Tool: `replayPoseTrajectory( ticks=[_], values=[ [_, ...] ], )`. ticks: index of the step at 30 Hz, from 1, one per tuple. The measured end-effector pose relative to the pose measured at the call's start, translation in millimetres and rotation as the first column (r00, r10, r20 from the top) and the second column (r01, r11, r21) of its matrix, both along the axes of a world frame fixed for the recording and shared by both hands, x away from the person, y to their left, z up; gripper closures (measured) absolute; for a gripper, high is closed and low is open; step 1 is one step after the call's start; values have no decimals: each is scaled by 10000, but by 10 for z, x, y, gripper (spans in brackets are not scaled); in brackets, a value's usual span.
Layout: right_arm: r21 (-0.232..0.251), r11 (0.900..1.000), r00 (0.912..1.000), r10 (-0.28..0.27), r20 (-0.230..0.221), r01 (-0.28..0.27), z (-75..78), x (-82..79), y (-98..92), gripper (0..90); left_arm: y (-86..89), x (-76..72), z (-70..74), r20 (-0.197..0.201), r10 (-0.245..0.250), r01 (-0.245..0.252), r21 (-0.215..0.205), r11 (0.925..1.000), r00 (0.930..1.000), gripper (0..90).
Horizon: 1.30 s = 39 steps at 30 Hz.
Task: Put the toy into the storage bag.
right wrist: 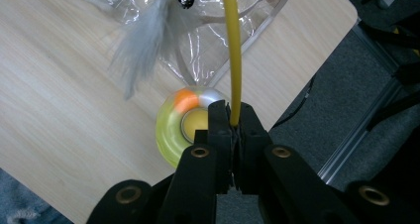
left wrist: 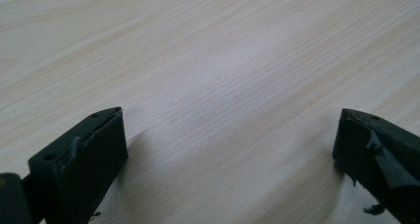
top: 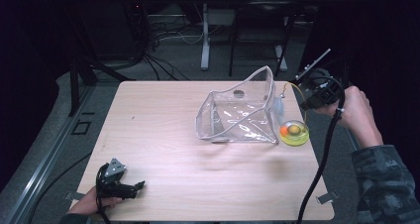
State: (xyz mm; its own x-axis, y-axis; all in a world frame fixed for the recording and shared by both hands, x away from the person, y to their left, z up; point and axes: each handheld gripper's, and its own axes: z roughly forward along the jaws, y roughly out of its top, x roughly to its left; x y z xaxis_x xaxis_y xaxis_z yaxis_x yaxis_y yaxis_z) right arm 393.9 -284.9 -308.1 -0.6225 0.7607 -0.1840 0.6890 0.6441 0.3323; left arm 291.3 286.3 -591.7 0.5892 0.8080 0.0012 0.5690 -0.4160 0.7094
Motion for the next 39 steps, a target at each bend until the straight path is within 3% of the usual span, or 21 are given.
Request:
replayPoseTrajectory(
  ticks=[25, 33, 39],
  values=[
    [-274, 9996, 9990, 24, 444, -12, 568, 162, 173, 880, 0, 0, 0, -3, 1, -1, -5, 10000, 10000, 2],
    [-138, 9999, 9940, -48, 1096, 63, 931, 192, 256, 880, 1, 0, 0, -5, -2, 2, -1, 10000, 10000, 2],
    [-148, 9999, 9892, -57, 1461, 80, 1118, 229, 330, 881, 1, 0, 0, -4, -6, 6, 5, 10000, 10000, 2]
  ],
)
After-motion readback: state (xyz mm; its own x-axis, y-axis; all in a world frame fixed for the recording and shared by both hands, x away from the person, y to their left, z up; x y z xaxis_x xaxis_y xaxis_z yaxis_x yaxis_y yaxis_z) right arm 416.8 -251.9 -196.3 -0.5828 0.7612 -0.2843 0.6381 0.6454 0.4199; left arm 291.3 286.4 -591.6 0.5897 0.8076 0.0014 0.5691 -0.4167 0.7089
